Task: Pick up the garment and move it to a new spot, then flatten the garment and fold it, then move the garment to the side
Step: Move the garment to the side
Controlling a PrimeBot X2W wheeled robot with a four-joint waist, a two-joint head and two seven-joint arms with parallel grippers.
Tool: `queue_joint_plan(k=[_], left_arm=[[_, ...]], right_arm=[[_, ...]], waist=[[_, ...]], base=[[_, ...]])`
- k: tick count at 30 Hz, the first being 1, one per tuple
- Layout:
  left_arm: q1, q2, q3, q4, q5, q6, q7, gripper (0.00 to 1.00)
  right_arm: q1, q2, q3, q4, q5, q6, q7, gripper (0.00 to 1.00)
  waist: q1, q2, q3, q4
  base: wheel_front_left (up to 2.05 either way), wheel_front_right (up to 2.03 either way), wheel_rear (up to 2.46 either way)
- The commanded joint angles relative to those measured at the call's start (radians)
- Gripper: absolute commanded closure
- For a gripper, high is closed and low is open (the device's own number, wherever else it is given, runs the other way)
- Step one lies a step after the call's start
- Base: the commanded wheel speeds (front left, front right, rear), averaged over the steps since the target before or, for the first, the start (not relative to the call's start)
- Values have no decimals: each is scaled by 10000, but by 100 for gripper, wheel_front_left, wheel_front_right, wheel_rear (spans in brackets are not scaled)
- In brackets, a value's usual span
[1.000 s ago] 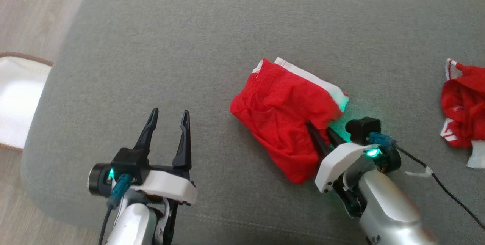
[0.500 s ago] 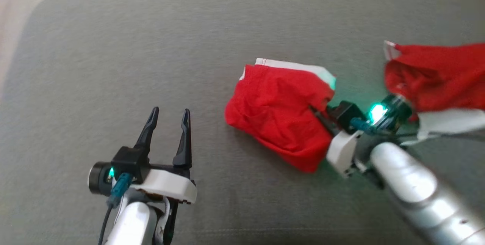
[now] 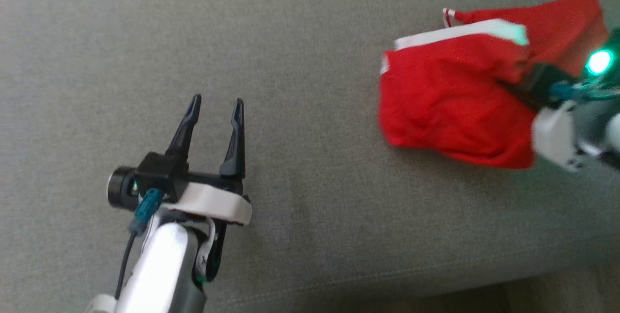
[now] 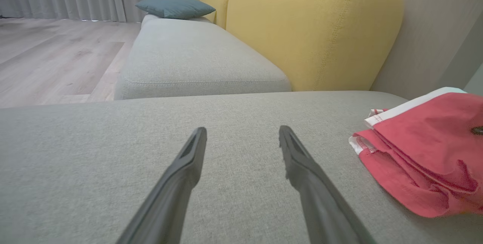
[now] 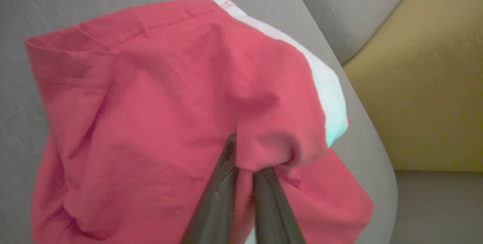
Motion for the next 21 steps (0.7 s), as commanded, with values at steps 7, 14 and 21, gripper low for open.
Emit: queue_joint_plan(k=[7,14,21], left_arm=[[-827,58,450,-404,174,-159,-53,0],[-991,58,639,-402,178,-214,-53,0],[-935,58,844,-456,204,-248,-53,0]], right_arm=[[-886,-2014,481,-636,102,37,709,100],[-936,-2599,502,-553,-14,37,1218,100],[-1415,-2689,117,219,43,37,1403,100]], waist=[[0,0,1016,48],[0,0,1266,296],[0,0,1365,366]], base=[[0,0,0],[0,0,0],[0,0,0]])
